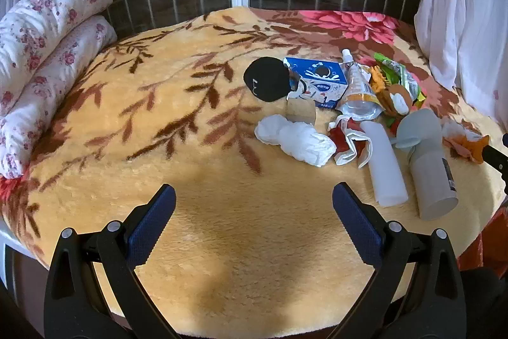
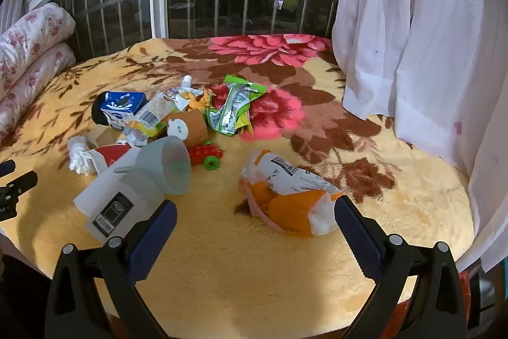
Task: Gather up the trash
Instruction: 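Grasp the orange-white plastic bag with the right tool while the left tool grasps the white tissue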
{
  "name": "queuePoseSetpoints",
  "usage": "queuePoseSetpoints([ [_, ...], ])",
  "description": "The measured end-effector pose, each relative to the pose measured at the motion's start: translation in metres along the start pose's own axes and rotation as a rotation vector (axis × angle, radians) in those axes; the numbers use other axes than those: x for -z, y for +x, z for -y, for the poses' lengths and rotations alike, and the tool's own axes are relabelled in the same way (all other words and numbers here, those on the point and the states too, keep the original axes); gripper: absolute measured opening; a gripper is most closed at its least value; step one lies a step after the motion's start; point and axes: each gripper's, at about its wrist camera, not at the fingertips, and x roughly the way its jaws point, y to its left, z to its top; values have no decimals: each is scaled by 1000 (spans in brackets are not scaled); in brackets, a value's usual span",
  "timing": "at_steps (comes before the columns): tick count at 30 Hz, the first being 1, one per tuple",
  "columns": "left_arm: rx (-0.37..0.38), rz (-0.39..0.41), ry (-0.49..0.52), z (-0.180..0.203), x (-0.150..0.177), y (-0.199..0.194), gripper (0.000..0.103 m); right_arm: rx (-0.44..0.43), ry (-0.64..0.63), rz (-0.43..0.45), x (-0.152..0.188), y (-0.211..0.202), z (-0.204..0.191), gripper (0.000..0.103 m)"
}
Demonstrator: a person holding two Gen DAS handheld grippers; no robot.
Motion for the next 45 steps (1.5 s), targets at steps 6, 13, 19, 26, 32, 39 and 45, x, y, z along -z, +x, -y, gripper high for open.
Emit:
queuePoseSetpoints([
  [6, 7, 5, 15, 3, 1, 4, 96, 11, -2, -7, -1, 7, 4, 98],
  [13, 10, -7, 3, 3, 2, 7, 96, 18, 6, -23, 1, 15, 10, 98],
  [19, 4, -11, -6, 0, 1, 10, 96, 22, -8, -28, 3, 20, 9, 98],
  [26, -12, -27, -7, -2, 2, 15, 96, -53, -23, -17, 1, 36, 23, 98],
  [32, -12, -30, -10, -3, 4, 17, 96, -92, -144, -92, -9, 87, 39, 99],
  [39, -10, -42, -32, -9, 2, 24, 96, -192, -74, -169, -19, 117, 51, 78],
  [45, -1, -40, -42, -9, 2, 24, 96, -175, -74, -165, -23, 114, 45, 50],
])
